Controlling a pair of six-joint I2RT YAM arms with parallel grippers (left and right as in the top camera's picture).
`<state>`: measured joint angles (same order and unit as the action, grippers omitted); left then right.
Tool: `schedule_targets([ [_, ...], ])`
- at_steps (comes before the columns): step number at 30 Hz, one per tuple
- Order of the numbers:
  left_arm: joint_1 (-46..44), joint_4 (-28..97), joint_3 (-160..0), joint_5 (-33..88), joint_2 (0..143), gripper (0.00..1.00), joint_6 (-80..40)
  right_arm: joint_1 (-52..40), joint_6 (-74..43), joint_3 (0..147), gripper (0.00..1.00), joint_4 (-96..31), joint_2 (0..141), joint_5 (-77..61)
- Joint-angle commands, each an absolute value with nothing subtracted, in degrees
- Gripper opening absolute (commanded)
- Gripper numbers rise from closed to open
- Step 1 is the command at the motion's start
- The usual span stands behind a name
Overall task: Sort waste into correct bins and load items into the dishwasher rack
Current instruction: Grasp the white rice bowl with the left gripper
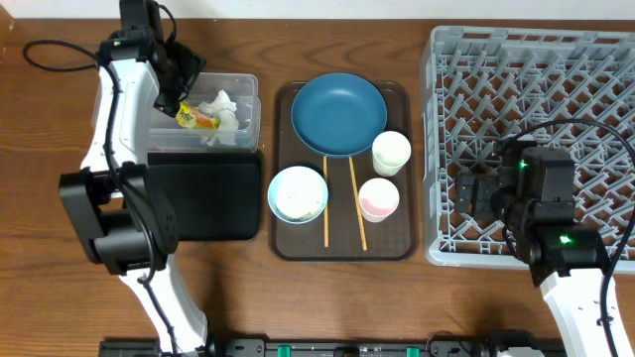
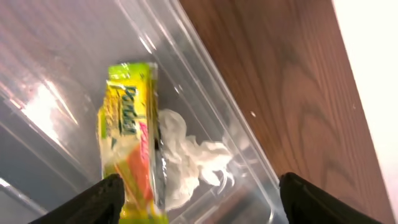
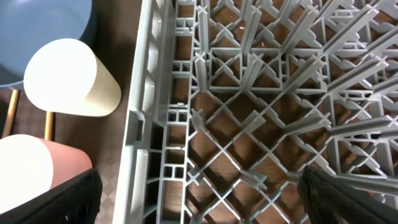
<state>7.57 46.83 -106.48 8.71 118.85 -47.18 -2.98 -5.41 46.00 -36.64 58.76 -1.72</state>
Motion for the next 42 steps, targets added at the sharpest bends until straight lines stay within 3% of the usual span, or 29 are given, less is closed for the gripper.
schedule_targets([
  [1, 6.26, 48.84, -106.63, 12.14, 112.66, 0.86, -41.1, -3.4, -5.72, 47.11, 0.99, -36.62, 58.67, -1.96],
  [10, -8.54, 61.82, -106.61, 13.45, 109.34, 0.87, -26.06, -3.4, -5.72, 47.11, 0.99, -35.7, 58.67, -1.96],
  [14, -16.19, 65.98, -105.71, 10.61, 111.07, 0.86, -24.86, -3.4, -5.69, 47.11, 0.99, -35.59, 58.67, -1.96],
  [27, -29.17, 60.49, -90.13, 8.1, 111.92, 0.84, -26.85, -3.4, -5.72, 47.11, 0.99, -36.07, 58.67, -1.96],
  [33, -30.87, 52.07, -83.15, 8.05, 111.94, 0.73, -26.81, -3.4, -5.72, 47.11, 0.99, -36.07, 58.67, -1.96],
  [42, -31.11, 43.48, -76.79, 8.08, 111.98, 0.48, -26.81, -3.4, -5.72, 47.11, 0.99, -36.25, 58.67, -1.96],
])
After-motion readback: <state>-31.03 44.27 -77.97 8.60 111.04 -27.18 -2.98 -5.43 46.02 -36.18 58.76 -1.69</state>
